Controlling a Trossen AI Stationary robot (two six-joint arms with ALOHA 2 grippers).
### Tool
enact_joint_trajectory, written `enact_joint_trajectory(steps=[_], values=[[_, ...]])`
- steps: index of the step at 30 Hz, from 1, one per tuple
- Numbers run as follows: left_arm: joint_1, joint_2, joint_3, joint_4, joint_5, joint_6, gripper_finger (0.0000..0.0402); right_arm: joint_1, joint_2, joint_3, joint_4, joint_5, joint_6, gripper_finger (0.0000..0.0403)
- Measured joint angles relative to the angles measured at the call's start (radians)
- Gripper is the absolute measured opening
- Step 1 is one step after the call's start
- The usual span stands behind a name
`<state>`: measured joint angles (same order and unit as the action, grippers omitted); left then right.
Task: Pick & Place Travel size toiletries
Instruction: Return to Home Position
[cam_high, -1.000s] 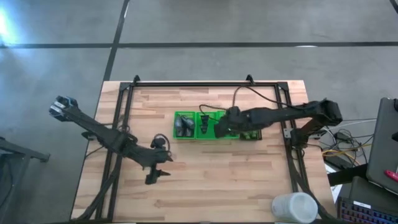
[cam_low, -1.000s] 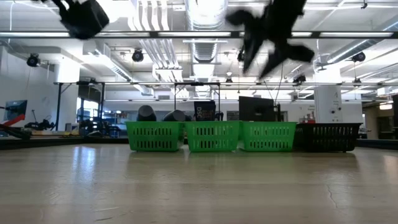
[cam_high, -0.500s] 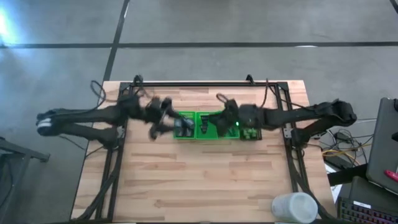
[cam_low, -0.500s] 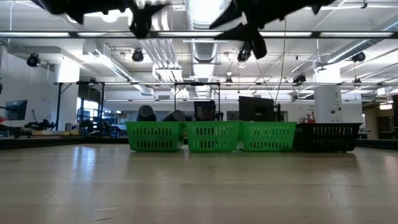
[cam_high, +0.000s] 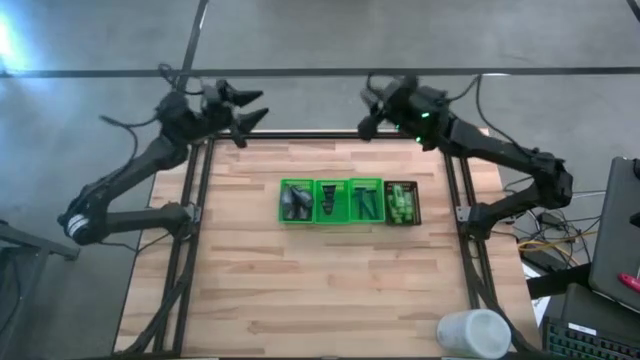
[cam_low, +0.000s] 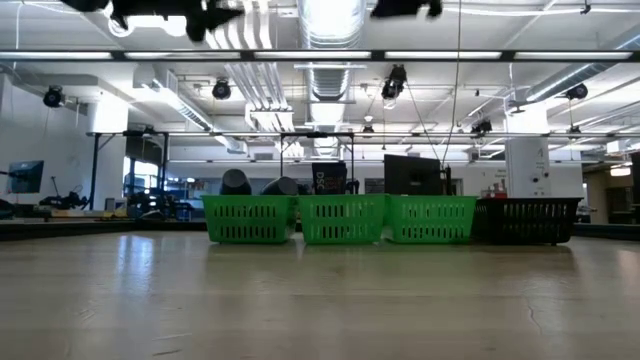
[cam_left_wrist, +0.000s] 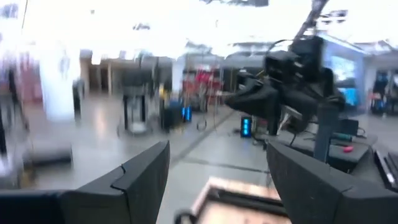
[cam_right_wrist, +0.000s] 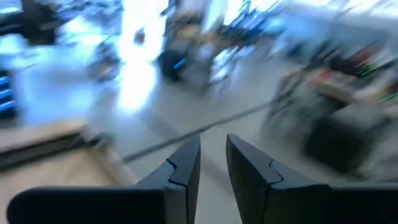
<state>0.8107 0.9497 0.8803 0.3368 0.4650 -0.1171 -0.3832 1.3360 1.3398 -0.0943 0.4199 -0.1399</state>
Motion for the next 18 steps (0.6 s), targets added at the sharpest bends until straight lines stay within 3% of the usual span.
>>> enact_joint_trajectory(steps=[4,7,10,14,18], values=[[-0.02,-0.09,0.087,-0.108,-0.06,0.193,0.0273,0.074,-0.008,0.141,0.017,0.223,-0.197,0.0068],[-0.015,-0.137,0.145,-0.195,-0.164,0.305,0.0273,0.086,-0.011,0.192,0.038,0.237,-0.306,0.0073],[0.025,-0.151,0.198,-0.278,-0.097,0.301,0.0273,0.035,-0.021,0.214,0.048,0.191,-0.246,0.0084],[0.115,-0.135,0.215,-0.288,0.083,0.229,0.0272,-0.096,-0.036,0.204,-0.004,-0.008,-0.049,0.0094],[0.131,-0.121,0.208,-0.296,0.087,0.194,0.0273,-0.1,-0.032,0.201,-0.054,-0.023,-0.051,0.0105]])
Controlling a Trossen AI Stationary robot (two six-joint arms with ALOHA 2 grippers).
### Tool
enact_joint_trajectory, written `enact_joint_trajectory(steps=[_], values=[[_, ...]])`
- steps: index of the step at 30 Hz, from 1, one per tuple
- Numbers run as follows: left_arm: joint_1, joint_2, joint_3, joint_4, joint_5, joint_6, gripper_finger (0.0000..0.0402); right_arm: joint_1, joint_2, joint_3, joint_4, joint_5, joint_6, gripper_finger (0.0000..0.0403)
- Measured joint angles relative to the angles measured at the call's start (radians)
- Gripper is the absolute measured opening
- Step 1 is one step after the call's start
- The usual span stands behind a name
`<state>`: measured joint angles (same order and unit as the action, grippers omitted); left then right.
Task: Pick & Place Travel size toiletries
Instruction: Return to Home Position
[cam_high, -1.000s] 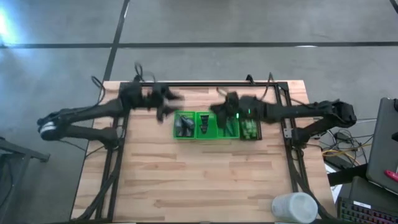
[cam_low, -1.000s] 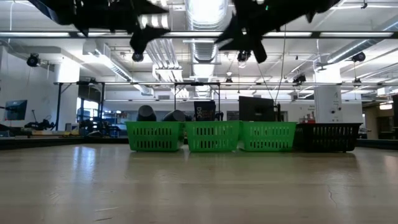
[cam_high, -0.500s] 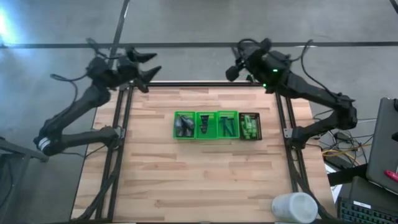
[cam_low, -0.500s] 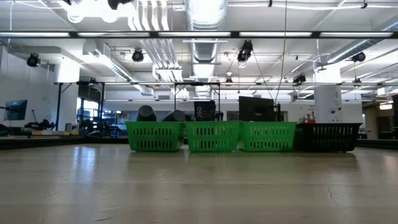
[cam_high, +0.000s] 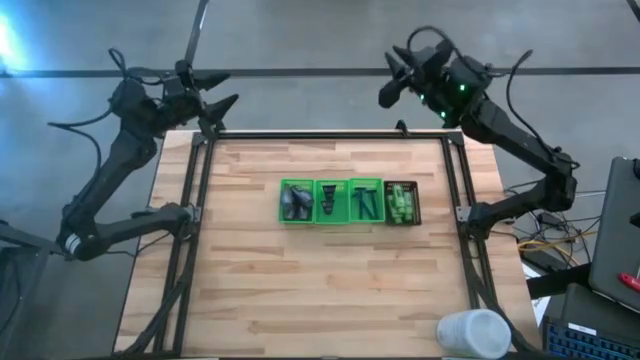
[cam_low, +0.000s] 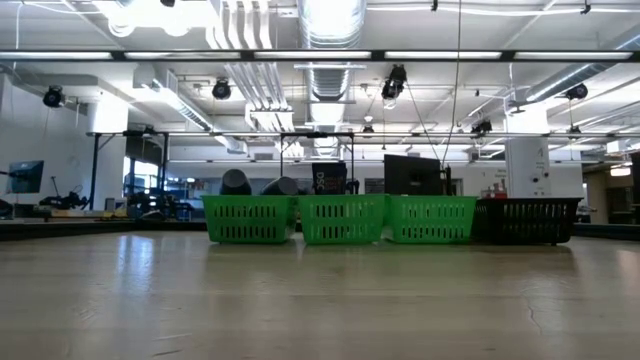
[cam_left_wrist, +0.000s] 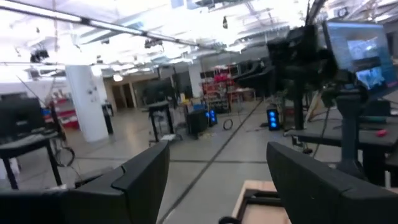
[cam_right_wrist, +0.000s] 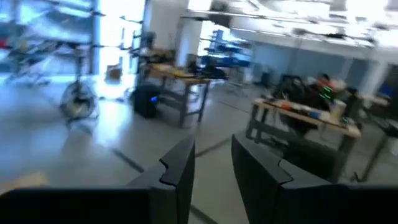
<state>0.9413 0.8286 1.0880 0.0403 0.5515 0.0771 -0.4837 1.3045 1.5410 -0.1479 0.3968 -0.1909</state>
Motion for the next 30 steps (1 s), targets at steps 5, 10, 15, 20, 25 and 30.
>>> enact_joint_trajectory(steps=[5,10,15,20,25,30], values=[[-0.002,0.001,0.0,0.004,0.01,-0.001,0.0273,0.015,-0.03,0.028,-0.025,-0.009,-0.109,0.012],[-0.002,0.017,-0.002,0.0,0.006,-0.001,0.0273,0.014,-0.056,0.048,-0.03,-0.001,-0.109,0.0134],[-0.002,0.03,-0.002,0.004,0.007,-0.002,0.0273,0.015,-0.059,0.053,-0.031,-0.007,-0.009,0.0147],[-0.002,0.051,-0.002,0.002,0.006,-0.003,0.0273,0.014,-0.06,0.053,-0.03,0.003,0.006,0.0159],[-0.002,0.073,-0.002,0.002,0.006,-0.003,0.0273,-0.032,-0.098,0.028,-0.032,-0.328,-0.008,0.0171],[-0.002,0.096,-0.002,0.003,0.006,-0.003,0.0273,-0.254,-0.229,-0.062,-0.014,-1.117,-0.059,0.0184]])
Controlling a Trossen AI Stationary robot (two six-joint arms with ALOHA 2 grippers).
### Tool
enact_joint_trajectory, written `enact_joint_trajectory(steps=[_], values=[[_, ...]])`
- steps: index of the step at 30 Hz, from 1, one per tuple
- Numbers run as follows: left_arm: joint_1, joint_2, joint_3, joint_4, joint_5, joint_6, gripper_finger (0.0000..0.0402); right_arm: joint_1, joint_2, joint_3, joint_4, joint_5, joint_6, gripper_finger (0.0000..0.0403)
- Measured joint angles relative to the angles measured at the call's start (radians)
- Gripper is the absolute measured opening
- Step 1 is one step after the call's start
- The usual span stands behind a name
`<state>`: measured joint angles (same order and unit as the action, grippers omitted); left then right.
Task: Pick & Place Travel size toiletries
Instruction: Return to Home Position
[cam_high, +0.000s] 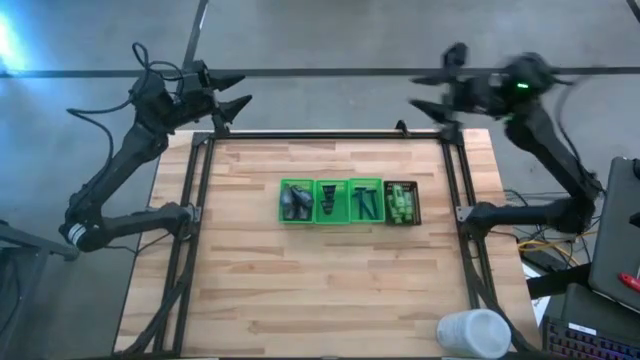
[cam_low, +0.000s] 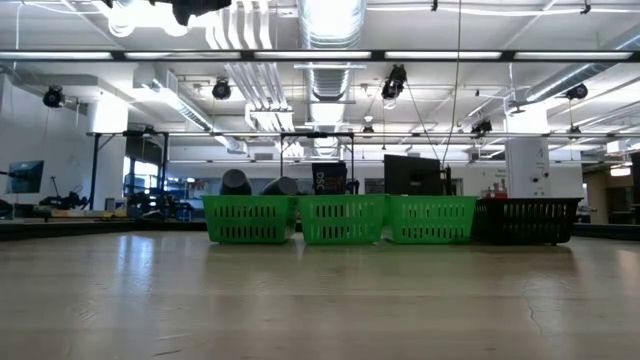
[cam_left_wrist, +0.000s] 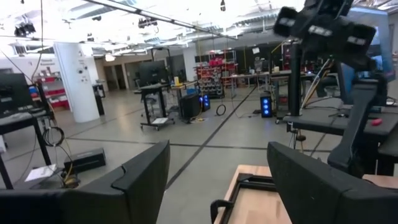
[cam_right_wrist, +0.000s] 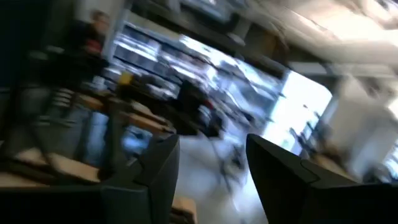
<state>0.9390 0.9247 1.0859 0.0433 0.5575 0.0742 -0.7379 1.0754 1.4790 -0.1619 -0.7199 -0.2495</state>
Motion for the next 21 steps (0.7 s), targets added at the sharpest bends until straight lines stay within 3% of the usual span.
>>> enact_joint_trajectory(steps=[1,3,7,13,21], values=[[0.0,0.004,0.0,0.0,0.0,0.0,0.0273,-0.048,-0.037,-0.022,0.025,-0.074,0.017,0.0186],[0.0,0.014,-0.001,0.0,0.0,0.0,0.0273,-0.134,-0.118,-0.06,0.05,-0.096,0.074,0.0191],[0.0,0.034,-0.002,0.0,0.0,0.0,0.0273,-0.25,-0.286,-0.095,0.005,0.039,0.127,0.0198],[0.0,0.062,-0.002,0.0,0.0,0.0,0.0273,-0.36,-0.469,-0.133,-0.179,0.266,-0.085,0.0206],[0.0,0.097,-0.002,0.0,0.0,0.0,0.0273,-0.57,-0.573,-0.475,-0.019,0.555,-0.087,0.0205]])
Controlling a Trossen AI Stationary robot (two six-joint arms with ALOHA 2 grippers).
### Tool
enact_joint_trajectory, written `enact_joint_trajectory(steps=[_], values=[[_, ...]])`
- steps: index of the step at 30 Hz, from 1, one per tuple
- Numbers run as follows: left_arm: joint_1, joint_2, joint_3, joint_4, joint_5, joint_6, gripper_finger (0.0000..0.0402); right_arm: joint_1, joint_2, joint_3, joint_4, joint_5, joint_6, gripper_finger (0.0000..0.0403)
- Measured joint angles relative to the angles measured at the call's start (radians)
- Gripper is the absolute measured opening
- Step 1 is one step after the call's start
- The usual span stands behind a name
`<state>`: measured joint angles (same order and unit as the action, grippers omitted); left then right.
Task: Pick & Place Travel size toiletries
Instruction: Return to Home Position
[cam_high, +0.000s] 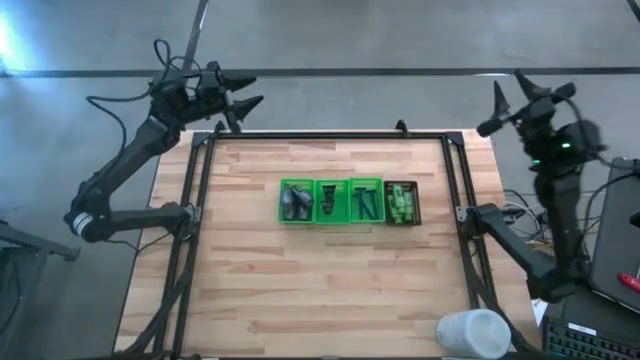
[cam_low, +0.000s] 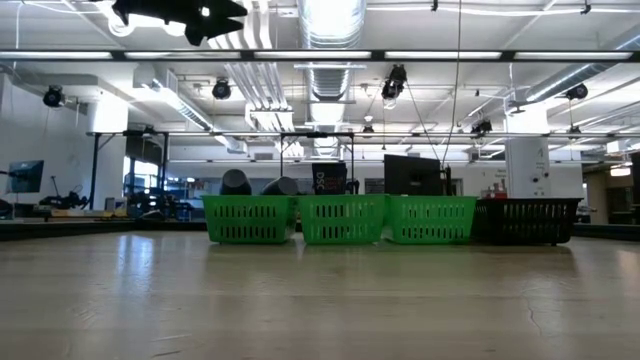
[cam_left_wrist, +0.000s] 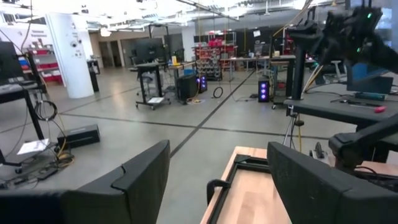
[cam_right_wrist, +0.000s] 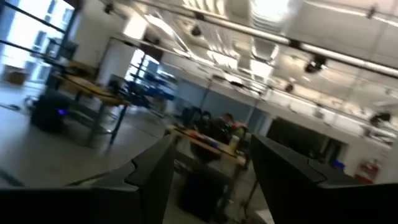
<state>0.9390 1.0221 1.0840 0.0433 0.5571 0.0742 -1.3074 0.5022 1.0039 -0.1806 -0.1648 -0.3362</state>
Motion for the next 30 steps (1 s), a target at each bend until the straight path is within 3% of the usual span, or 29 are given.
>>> enact_joint_trajectory(steps=[7,14,22,30], values=[[0.0,0.03,0.0,0.0,0.0,0.0,0.0273,-0.109,-0.181,-0.33,0.185,0.012,0.101,0.0187],[0.0,0.053,-0.003,0.0,-0.001,0.0,0.0273,-0.141,-0.279,-0.599,0.197,0.055,0.274,0.0168],[0.0,0.076,-0.008,0.0,0.0,0.0,0.0273,-0.195,-0.335,-0.777,0.247,0.246,0.458,0.0145],[0.0,0.1,-0.008,0.0,0.0,0.0,0.0273,-0.195,-0.377,-0.905,0.246,0.245,0.632,0.0121]])
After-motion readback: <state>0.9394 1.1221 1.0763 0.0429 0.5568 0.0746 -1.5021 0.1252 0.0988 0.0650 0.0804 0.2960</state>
